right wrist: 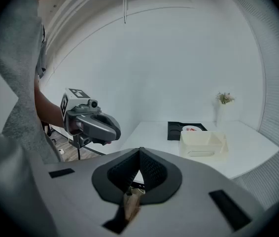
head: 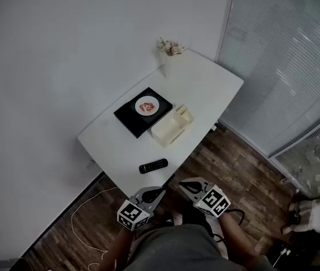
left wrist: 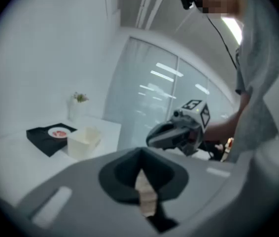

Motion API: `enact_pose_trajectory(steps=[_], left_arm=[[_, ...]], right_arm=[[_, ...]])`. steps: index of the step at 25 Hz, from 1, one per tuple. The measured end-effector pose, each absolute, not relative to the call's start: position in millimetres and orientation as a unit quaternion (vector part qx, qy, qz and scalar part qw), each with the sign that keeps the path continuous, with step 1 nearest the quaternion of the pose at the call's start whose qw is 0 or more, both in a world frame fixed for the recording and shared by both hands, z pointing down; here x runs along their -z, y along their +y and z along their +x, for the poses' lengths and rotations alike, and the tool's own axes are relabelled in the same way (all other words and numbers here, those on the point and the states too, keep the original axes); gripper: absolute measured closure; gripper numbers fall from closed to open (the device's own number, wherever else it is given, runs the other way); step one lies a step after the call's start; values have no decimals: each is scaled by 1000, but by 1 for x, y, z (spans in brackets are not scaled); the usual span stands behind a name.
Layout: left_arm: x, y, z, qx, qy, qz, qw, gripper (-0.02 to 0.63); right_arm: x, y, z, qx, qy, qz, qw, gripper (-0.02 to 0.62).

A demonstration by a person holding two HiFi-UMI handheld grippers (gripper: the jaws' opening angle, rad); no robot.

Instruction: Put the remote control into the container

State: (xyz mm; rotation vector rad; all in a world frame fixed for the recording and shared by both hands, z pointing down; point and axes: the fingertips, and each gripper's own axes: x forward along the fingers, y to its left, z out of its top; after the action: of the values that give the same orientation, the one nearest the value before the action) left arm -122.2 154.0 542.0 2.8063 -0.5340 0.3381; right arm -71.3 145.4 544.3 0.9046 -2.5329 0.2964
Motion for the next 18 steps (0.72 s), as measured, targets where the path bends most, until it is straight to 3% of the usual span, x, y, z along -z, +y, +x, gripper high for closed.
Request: enact_pose_trajectory(steps=[18], left_arm=[[-543,153,-117,-118,-184,967,132,606]], right_arm=[[-546,144,-68,-121,-918,319,201,580]])
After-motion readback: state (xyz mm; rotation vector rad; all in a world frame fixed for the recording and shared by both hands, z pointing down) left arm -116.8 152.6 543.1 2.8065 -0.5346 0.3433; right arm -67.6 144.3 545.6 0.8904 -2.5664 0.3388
